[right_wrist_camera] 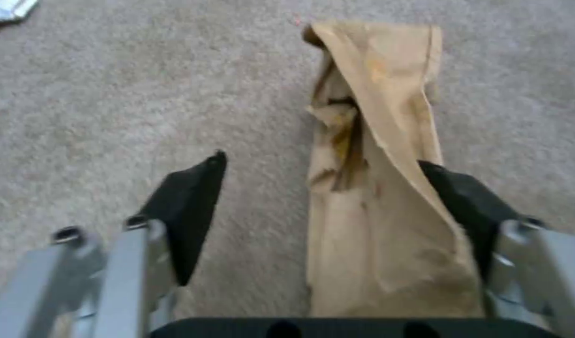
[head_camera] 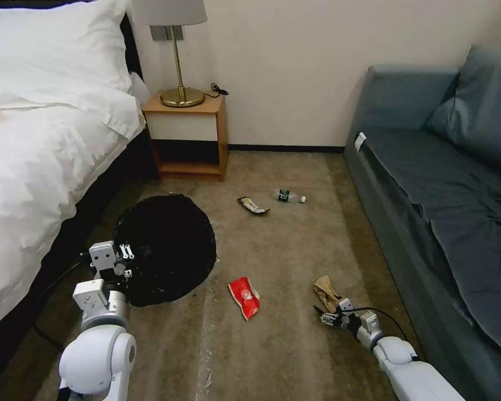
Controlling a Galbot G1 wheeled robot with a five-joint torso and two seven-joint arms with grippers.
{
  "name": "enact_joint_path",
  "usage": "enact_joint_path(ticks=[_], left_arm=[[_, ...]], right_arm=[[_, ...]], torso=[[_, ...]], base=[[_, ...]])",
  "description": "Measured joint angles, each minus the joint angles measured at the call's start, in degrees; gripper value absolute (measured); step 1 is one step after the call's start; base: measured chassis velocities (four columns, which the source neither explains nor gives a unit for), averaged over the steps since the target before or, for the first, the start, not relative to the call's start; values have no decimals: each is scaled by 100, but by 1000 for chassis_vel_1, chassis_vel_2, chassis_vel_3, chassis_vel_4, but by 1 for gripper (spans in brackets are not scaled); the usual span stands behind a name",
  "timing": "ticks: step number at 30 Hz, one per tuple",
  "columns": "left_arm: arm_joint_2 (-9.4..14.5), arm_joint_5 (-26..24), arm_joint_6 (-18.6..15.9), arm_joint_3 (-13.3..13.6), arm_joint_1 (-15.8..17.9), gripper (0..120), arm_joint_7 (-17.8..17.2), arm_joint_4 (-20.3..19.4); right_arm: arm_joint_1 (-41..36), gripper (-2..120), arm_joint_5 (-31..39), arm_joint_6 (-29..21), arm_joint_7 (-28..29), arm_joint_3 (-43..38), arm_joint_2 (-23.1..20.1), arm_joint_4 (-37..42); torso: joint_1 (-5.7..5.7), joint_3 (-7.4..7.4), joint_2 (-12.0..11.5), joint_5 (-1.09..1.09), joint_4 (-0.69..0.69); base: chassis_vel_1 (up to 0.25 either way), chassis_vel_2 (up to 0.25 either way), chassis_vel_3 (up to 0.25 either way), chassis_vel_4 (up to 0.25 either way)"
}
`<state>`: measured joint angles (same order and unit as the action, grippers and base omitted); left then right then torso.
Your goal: Pick up the trash bin, then pick up the garbage on the floor and place it into the trash bin.
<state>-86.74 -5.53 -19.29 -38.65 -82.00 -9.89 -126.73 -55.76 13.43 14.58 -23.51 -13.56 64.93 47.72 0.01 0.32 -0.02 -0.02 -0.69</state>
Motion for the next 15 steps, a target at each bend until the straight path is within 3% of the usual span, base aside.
enact_joint_path(ticks=[5, 7, 15], left_arm=[[14, -17, 1, -6, 3, 5, 2, -27], [18, -24, 1, -4, 19, 5, 2, -28], [23, -37, 1, 5, 43, 5, 2, 20]], right_arm=[[-60, 54, -4, 41, 41, -85, -23, 17], [-104, 42, -5, 65, 46, -143, -33, 47], [-138, 18, -10, 95, 54, -179, 9, 58]], torso=[[0, 0, 0, 0, 0], [-1, 0, 0, 1, 0], [0, 0, 0, 1, -1]], base=[[0, 0, 0, 0], [0, 0, 0, 0], [0, 0, 0, 0]])
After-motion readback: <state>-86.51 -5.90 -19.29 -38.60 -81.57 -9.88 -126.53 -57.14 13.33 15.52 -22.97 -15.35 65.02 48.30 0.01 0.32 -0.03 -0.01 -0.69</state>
